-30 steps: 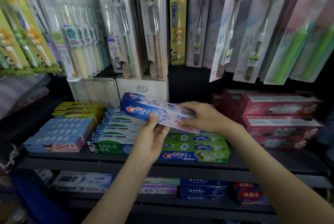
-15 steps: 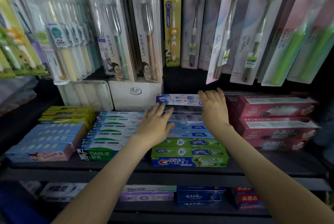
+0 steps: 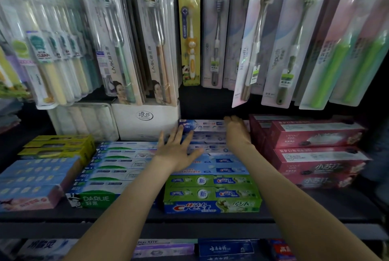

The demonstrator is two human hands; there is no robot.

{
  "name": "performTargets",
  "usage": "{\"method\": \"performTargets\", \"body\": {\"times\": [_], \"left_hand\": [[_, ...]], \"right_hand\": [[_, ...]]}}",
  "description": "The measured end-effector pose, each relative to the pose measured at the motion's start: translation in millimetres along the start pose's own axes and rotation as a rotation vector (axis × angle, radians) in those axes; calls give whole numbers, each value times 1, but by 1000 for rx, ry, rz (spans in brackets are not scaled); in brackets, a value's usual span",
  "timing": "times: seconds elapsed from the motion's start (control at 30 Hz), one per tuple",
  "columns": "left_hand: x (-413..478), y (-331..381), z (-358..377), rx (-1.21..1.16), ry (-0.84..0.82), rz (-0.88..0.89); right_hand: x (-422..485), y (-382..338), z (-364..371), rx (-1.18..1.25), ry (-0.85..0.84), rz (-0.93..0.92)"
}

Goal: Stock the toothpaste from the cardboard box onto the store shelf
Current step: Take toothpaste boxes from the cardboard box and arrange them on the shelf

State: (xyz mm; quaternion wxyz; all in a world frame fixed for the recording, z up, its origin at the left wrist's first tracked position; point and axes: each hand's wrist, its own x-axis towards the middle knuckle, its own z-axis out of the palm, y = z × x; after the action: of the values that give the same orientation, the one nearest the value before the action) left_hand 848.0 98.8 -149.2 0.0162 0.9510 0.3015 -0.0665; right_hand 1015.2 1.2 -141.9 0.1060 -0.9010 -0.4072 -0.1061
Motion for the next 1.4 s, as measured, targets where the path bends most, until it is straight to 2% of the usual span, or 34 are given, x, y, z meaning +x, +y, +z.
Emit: {"method": "performTargets", "body": {"times": [0.27,0.43,0.6,0.67,0.73,0.87,1.03,1.13,1.27,1.4], "left_hand": [[-6,3,3,-145,-20,6],[-8,2,7,-95,-40,-16],[-8,3,7,-46,-65,-18],[-11,3,4,-45,-46,-25],[-19,5,1,-70,-8,-31],[-50,17,-4,-103,74,-34],[-118,54,-11,-172,144,-53],[-160,85,-24,-270,182,25],[-202,136,-43,-275,261,139],[-233,194,-39,-323,292,384]], "right_hand": [[7,6,-1,-88,-45,-86],[6,10,7,-58,-140,-143],[5,9,3,36,-395,-199],[2,5,2,59,-410,-189],[-7,-1,0,139,-360,-173],[-46,-12,-13,358,-146,-179],[-128,-18,-46,456,-15,-266],[-174,-9,-75,506,34,-262],[-241,24,-120,541,98,-191],[-315,75,-157,441,180,-67]]}}
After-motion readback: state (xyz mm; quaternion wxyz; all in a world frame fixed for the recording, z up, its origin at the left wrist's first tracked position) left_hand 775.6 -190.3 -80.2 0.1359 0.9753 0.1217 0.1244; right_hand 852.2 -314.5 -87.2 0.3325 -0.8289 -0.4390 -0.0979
